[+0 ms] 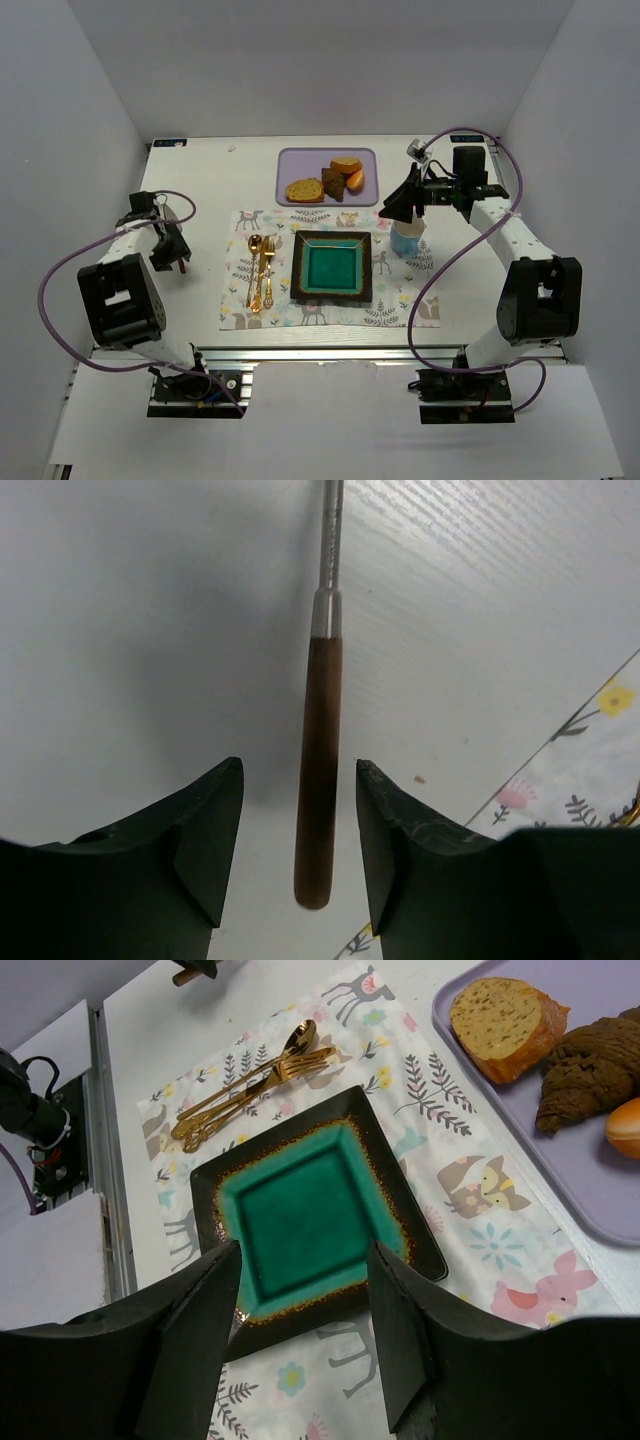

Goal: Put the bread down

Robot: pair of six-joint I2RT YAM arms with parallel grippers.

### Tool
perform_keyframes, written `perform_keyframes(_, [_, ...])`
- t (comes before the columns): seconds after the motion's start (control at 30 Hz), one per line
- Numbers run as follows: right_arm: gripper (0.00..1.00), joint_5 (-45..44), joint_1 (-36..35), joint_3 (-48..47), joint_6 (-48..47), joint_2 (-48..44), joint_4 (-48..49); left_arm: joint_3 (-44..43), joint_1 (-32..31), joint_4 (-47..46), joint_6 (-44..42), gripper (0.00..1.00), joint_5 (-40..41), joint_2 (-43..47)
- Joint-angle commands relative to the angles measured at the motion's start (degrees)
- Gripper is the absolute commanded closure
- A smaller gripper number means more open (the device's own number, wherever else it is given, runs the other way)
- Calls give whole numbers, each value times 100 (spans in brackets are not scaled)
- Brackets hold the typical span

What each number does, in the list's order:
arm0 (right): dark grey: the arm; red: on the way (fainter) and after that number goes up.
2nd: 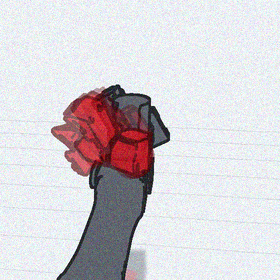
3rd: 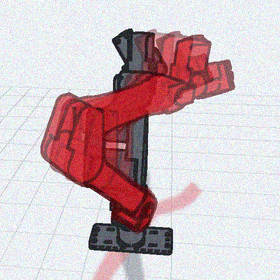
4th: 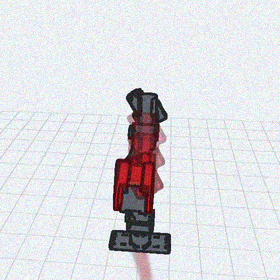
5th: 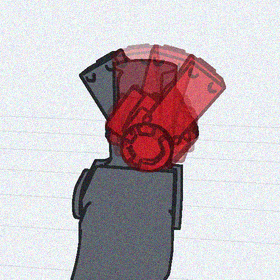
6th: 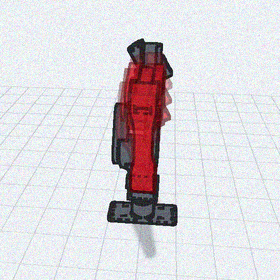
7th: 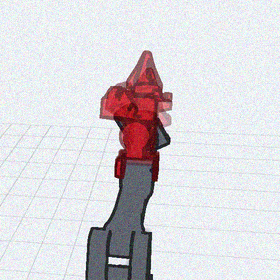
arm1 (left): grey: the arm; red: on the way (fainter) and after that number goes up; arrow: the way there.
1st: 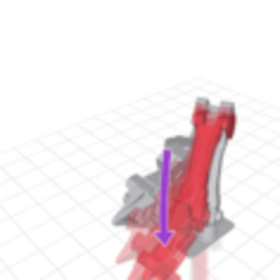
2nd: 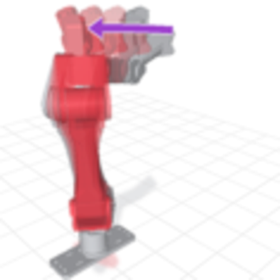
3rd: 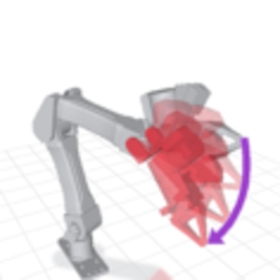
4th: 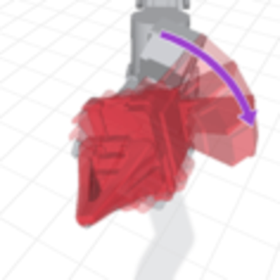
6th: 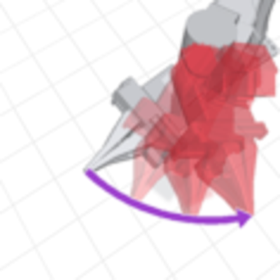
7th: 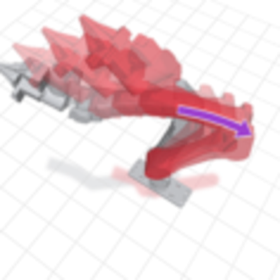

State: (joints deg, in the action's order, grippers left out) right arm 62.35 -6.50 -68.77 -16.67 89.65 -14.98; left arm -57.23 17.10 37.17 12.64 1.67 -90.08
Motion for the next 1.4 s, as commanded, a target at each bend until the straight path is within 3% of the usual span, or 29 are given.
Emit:
perform_keyframes(0.0, [41,199,-9,-224,32,97,-5,-209,21,-376,-131,43,-158,-132])
perform_keyframes(0.5, [40,252,-9,-444,76,264,-92,889,12,-1589,133,48,96,219])
perform_keyframes(1.2, [36,313,0,-470,58,308,-145,1241,4,-2231,177,55,272,246])
perform_keyframes(1.37, [36,331,-9,-505,67,352,-163,1267,4,-2249,221,71,264,316])
